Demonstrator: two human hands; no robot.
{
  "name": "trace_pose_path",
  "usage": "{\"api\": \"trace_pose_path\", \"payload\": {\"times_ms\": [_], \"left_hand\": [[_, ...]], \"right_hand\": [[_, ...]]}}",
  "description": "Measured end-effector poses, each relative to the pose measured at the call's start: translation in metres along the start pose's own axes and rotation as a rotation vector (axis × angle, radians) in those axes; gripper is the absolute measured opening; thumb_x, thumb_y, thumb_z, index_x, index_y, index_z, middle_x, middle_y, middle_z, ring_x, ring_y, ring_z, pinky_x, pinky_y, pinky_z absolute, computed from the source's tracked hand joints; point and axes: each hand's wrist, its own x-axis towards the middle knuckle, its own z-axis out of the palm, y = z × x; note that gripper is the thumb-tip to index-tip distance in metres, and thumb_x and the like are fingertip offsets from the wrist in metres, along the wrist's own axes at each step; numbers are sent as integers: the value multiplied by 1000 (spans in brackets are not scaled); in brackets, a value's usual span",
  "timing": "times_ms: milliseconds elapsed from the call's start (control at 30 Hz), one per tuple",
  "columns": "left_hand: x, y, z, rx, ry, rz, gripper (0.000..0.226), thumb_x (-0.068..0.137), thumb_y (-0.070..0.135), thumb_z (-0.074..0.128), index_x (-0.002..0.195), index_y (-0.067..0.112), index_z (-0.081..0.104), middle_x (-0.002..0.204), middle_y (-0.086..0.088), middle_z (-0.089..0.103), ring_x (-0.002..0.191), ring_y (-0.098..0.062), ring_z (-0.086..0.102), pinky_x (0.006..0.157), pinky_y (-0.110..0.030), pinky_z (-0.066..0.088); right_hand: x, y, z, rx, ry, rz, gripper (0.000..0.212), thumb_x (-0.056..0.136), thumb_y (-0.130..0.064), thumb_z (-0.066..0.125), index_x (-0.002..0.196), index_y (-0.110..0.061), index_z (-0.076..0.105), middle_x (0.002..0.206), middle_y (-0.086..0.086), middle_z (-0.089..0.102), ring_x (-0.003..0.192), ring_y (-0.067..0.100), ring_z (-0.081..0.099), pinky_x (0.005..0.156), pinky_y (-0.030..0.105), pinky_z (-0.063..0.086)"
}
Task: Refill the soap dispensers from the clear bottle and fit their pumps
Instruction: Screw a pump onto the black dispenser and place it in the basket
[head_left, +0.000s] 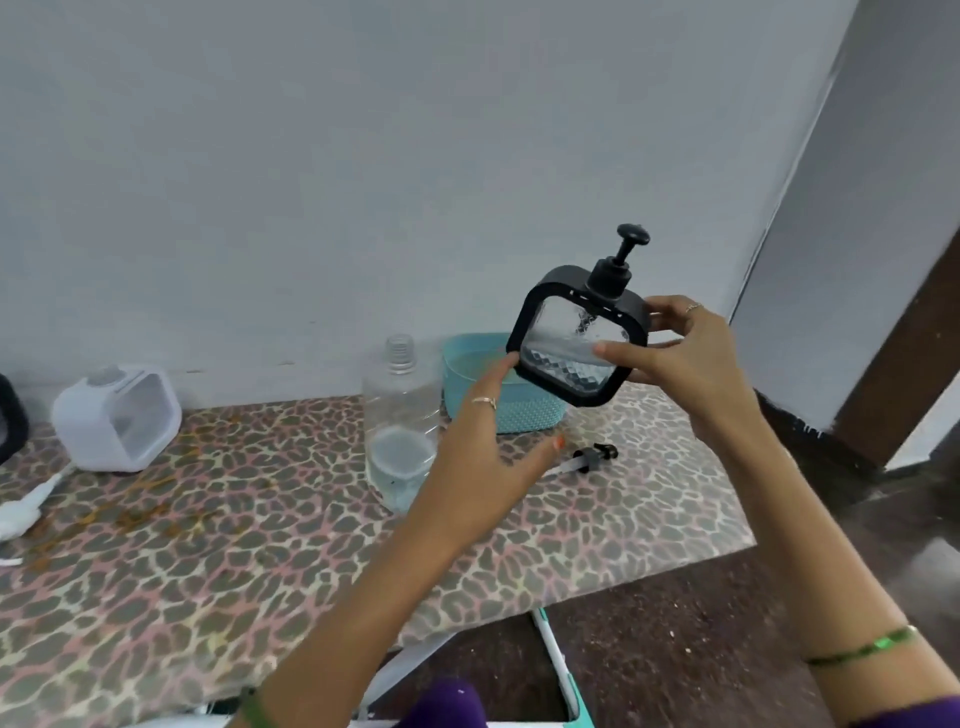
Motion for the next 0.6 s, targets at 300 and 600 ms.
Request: {"api": "trace_pose_path", "payload": {"times_ms": [300, 600], "left_hand": [[-35, -71, 16, 223, -51, -76, 61, 92, 36, 62, 141, 40, 25, 150, 13, 31, 137, -3, 30, 114, -24, 25], [-69, -122, 14, 461, 54, -142, 46, 86, 17, 68, 130, 17, 56, 128, 2, 58, 114, -13, 56, 97, -38, 51]], "right_hand": [[65, 33, 36, -209, 194, 35, 52, 62, -31, 82, 106, -12, 60, 91, 1, 67, 76, 14, 64, 67, 28, 54], [94, 54, 81, -357, 172, 84, 42, 67, -25, 76, 98, -5, 58, 84, 3, 60, 71, 21, 57, 47, 19, 31]]}}
